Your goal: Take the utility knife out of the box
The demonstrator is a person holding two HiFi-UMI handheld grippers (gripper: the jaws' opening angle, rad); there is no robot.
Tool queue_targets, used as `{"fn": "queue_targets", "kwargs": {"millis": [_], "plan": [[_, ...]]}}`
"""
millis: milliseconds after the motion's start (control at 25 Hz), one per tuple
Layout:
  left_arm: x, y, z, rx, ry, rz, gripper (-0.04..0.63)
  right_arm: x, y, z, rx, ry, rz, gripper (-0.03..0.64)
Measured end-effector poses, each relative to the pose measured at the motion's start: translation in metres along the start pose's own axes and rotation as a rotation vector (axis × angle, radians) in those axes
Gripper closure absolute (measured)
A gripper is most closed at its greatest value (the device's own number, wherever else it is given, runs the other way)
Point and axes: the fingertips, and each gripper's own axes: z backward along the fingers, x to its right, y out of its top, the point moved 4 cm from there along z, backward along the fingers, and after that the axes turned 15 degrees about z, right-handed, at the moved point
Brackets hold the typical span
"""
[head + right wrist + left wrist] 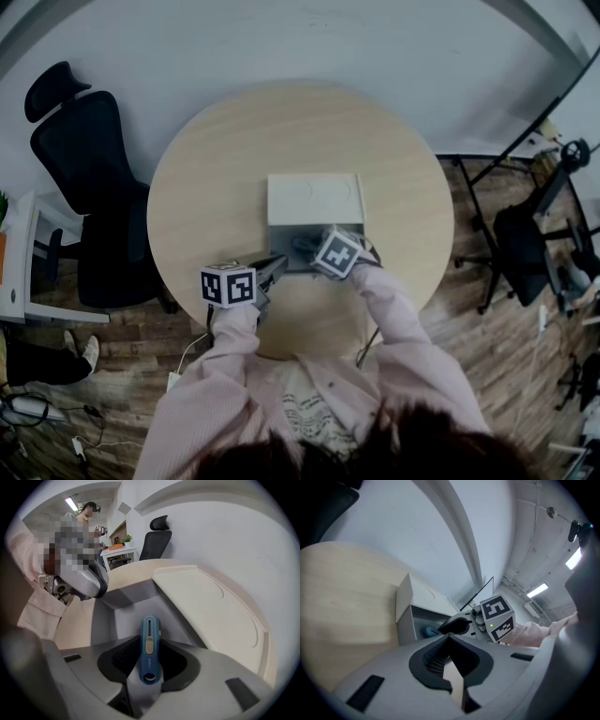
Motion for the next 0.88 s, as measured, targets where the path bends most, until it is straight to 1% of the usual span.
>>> {"fn": "queue_targets", "kwargs": {"millis": [520, 720, 880], "plan": [[0.005, 0.002, 0.004, 0.021, -0.021, -0.019, 0.588, 0.005, 0.015, 0.027, 0.147, -0.076, -0.060, 0.476], [0.008, 0.002, 0.005, 0.031, -0.025, -0.028, 0.588, 0.005, 0.020, 0.039, 0.220, -0.098, -0.102, 0.476], [0.011, 0.001, 0.007, 0.038, -0.027, -0.037, 0.588, 0.009, 0.014, 0.042, 0.257, -0.141, -0.129, 0.476]]}}
